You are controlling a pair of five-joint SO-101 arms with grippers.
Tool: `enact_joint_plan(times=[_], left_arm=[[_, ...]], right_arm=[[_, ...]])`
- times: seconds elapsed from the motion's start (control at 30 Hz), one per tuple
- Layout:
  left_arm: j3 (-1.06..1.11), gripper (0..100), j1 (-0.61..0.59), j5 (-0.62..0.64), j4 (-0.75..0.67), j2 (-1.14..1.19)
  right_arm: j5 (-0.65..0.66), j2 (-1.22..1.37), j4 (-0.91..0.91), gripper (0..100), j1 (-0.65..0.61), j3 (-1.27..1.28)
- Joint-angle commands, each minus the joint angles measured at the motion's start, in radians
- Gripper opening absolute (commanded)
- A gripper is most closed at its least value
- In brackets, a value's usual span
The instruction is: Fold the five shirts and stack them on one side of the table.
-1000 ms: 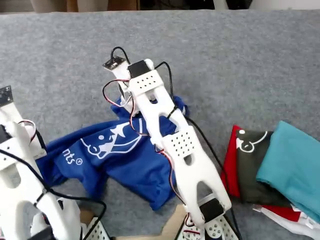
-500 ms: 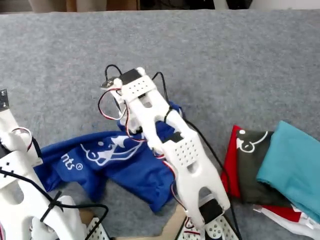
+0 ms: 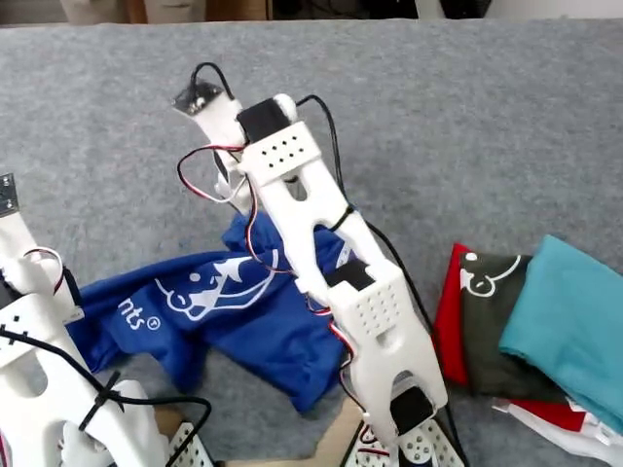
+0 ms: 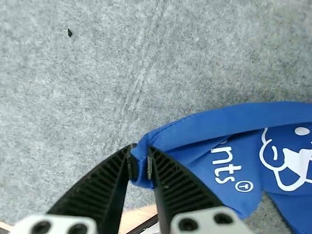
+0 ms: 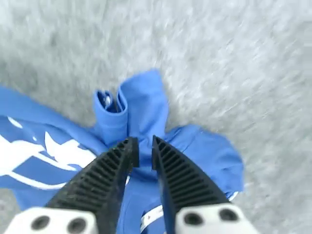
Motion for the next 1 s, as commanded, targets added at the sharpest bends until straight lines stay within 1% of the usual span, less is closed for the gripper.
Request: enact_joint_plan(times=[0.0, 0.1, 0.17, 0.23, 0.3, 0.37, 0.53, 0.7, 0.97], left_arm=[[0.000, 2, -0.003, -0.009, -0.012, -0.018], [0.000, 2, -0.003, -0.009, -0.011, -0.018], [0.000, 2, -0.003, -0.009, -0.009, -0.018], [0.000, 2, -0.003, -0.009, -0.008, -0.018], [0.000, 2, -0.003, -0.008, -0.005, -0.018], [0.002, 2, -0.003, -0.008, -0.005, -0.018], [0.037, 2, -0.003, -0.006, -0.011, -0.018], [0.069, 2, -0.003, -0.006, -0.011, -0.018], [0.071, 2, -0.005, -0.006, -0.006, -0.018]], right_arm=[[0.003, 0.042, -0.092, 7.3, 0.004, -0.058], [0.003, 0.159, -0.150, 7.4, 0.002, -0.081], [0.003, 0.226, -0.155, 8.6, -0.001, -0.125], [-0.003, 0.277, -0.132, 14.0, -0.002, -0.185], [-0.049, 0.321, -0.097, 20.1, -0.002, -0.257], [-0.064, 0.358, -0.064, 22.4, -0.002, -0.320], [-0.060, 0.452, -0.046, 18.6, -0.007, -0.409], [-0.060, 0.503, -0.043, 15.5, -0.030, -0.438], [-0.060, 0.544, -0.040, 14.2, -0.030, -0.437]])
